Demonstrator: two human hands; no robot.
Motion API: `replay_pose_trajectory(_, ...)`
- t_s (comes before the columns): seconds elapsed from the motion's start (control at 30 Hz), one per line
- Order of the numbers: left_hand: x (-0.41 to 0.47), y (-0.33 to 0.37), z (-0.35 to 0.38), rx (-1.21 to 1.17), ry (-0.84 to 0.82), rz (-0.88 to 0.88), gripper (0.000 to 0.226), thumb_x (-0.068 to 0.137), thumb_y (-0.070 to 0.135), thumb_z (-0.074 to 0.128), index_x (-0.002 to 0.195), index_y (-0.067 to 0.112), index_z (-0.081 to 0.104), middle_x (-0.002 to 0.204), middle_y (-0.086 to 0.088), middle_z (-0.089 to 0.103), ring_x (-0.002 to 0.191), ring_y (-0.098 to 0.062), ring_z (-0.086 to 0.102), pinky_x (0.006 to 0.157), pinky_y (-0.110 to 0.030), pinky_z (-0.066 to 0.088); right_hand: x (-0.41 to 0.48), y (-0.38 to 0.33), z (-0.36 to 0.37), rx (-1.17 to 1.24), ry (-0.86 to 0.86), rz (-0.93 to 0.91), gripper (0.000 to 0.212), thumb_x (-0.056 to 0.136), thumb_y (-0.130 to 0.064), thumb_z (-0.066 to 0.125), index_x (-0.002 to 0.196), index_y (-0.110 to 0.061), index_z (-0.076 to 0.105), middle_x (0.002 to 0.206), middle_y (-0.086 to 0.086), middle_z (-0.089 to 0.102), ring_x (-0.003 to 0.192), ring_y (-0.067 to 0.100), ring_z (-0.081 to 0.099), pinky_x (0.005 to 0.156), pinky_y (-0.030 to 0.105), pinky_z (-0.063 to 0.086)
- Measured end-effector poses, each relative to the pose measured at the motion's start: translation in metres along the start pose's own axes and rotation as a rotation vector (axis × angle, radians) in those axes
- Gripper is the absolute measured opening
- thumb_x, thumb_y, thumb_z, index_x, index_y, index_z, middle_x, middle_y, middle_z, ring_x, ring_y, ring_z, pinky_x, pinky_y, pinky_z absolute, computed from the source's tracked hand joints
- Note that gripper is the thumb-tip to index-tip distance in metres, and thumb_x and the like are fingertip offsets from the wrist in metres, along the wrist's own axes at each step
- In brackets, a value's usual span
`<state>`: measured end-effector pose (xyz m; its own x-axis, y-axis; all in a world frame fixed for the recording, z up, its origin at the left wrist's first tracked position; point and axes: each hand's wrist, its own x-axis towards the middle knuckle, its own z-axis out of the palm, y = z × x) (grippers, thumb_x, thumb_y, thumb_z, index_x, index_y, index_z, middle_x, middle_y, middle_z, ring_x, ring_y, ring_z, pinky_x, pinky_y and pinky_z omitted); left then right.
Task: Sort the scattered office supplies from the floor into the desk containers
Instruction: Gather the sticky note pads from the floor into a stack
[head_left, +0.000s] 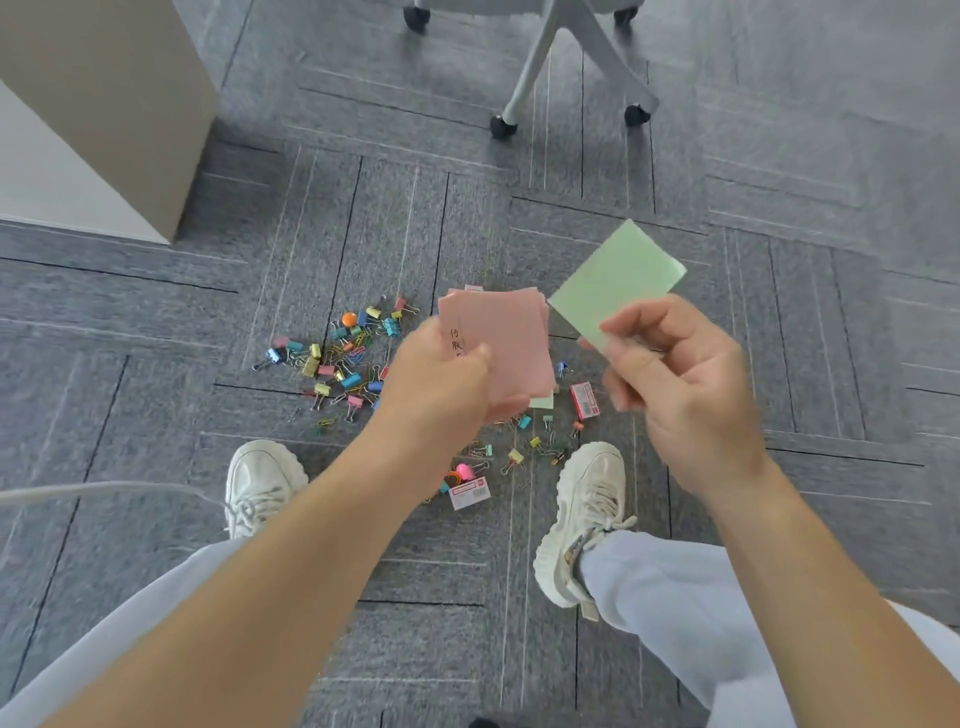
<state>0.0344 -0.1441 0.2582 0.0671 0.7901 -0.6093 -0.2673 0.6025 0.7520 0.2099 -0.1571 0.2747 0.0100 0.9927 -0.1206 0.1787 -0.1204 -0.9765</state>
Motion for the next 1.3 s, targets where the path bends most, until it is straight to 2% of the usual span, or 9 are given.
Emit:
replay_pose_trajectory(0.07, -0.002, 0.002, -0.003, -0.054, -0.024, -0.024, 0.034, 0.101, -0.001, 0.043, 0.128, 0.017, 0.053, 0.12, -0.008, 0.064, 0.102, -0.026, 0.069, 0.067, -0.033, 0.062, 0.0, -0.001, 0.005, -0.016, -0.101, 0.004, 0.012, 0.085, -0.01, 0.058, 0.085, -0.021, 0.062, 0.069, -0.007, 0.058, 0.049, 0.018, 0.04, 0.047, 0.026, 0.032)
replay_pose_trajectory(0.2, -0.005, 0.003, 0.0, -0.082, -0.123, 0.005, 0.033, 0.102, 0.002, 0.042, 0.097, 0.025, 0.065, 0.09, 0.002, 0.076, 0.079, -0.012, 0.073, 0.069, -0.033, 0.062, 0.002, 0.008, 0.008, -0.212, -0.313, 0.081, 0.019, 0.091, -0.015, 0.048, 0.102, -0.03, 0.051, 0.064, 0.002, 0.047, 0.052, 0.016, 0.034, 0.051, 0.029, 0.031)
replay_pose_trajectory(0.37, 0.001, -0.004, 0.009, -0.086, -0.121, 0.015, 0.026, 0.106, 0.019, 0.039, 0.108, 0.026, 0.063, 0.093, 0.003, 0.076, 0.084, -0.014, 0.073, 0.072, -0.035, 0.062, 0.01, 0.008, 0.02, -0.529, -0.164, 0.0, 0.019, 0.097, -0.008, 0.053, 0.105, -0.021, 0.041, 0.063, -0.01, 0.061, 0.058, 0.007, 0.052, 0.056, 0.017, 0.037)
replay_pose_trajectory(0.5, 0.004, -0.01, 0.009, 0.025, -0.098, 0.112, 0.023, 0.1, 0.006, 0.053, 0.116, 0.021, 0.059, 0.106, -0.003, 0.072, 0.089, -0.016, 0.073, 0.069, -0.032, 0.062, 0.01, 0.004, 0.02, -0.606, -0.13, 0.024, 0.017, 0.098, -0.012, 0.054, 0.101, -0.02, 0.04, 0.075, -0.01, 0.067, 0.068, 0.008, 0.056, 0.063, 0.011, 0.039)
replay_pose_trajectory(0.8, 0.011, -0.016, -0.001, 0.054, 0.003, 0.123, 0.028, 0.09, -0.002, 0.065, 0.105, 0.021, 0.06, 0.101, -0.005, 0.069, 0.092, -0.022, 0.072, 0.062, -0.034, 0.061, 0.022, 0.017, 0.006, -0.653, -0.227, 0.14, 0.014, 0.101, -0.031, 0.048, 0.094, -0.02, 0.053, 0.073, -0.001, 0.069, 0.063, 0.014, 0.058, 0.062, 0.034, 0.044)
replay_pose_trajectory(0.9, 0.016, -0.013, -0.008, 0.098, 0.047, 0.129, 0.028, 0.09, -0.001, 0.065, 0.106, 0.021, 0.058, 0.105, -0.006, 0.067, 0.096, -0.022, 0.07, 0.065, -0.035, 0.062, 0.052, 0.077, -0.007, -0.52, -0.135, 0.317, 0.02, 0.098, -0.035, 0.052, 0.083, -0.023, 0.059, 0.068, -0.002, 0.069, 0.053, 0.009, 0.053, 0.062, 0.033, 0.047)
replay_pose_trajectory(1.0, 0.019, -0.01, -0.015, 0.151, 0.078, 0.149, 0.029, 0.091, -0.001, 0.065, 0.104, 0.023, 0.058, 0.105, -0.006, 0.068, 0.095, -0.021, 0.071, 0.066, -0.033, 0.061, 0.073, 0.161, -0.006, -0.581, -0.086, 0.433, 0.016, 0.096, -0.034, 0.054, 0.088, -0.022, 0.062, 0.084, 0.0, 0.069, 0.072, 0.018, 0.059, 0.072, 0.035, 0.048)
replay_pose_trajectory(1.13, 0.019, -0.012, -0.035, 0.209, 0.125, 0.159, 0.03, 0.088, -0.002, 0.067, 0.111, 0.016, 0.062, 0.1, -0.004, 0.073, 0.092, -0.019, 0.074, 0.07, -0.036, 0.062, 0.092, 0.258, 0.004, -0.642, -0.09, 0.57, 0.021, 0.094, -0.031, 0.054, 0.105, -0.017, 0.064, 0.099, 0.003, 0.065, 0.084, 0.023, 0.06, 0.064, 0.03, 0.04)
replay_pose_trajectory(1.3, 0.033, -0.027, -0.042, 0.211, 0.16, 0.11, 0.031, 0.088, -0.003, 0.065, 0.108, 0.019, 0.064, 0.092, 0.002, 0.077, 0.088, -0.018, 0.075, 0.069, -0.036, 0.062, 0.115, 0.359, 0.015, -0.69, -0.04, 0.743, 0.039, 0.092, -0.03, 0.058, 0.127, -0.016, 0.057, 0.126, 0.009, 0.063, 0.112, 0.032, 0.06, 0.092, 0.036, 0.043)
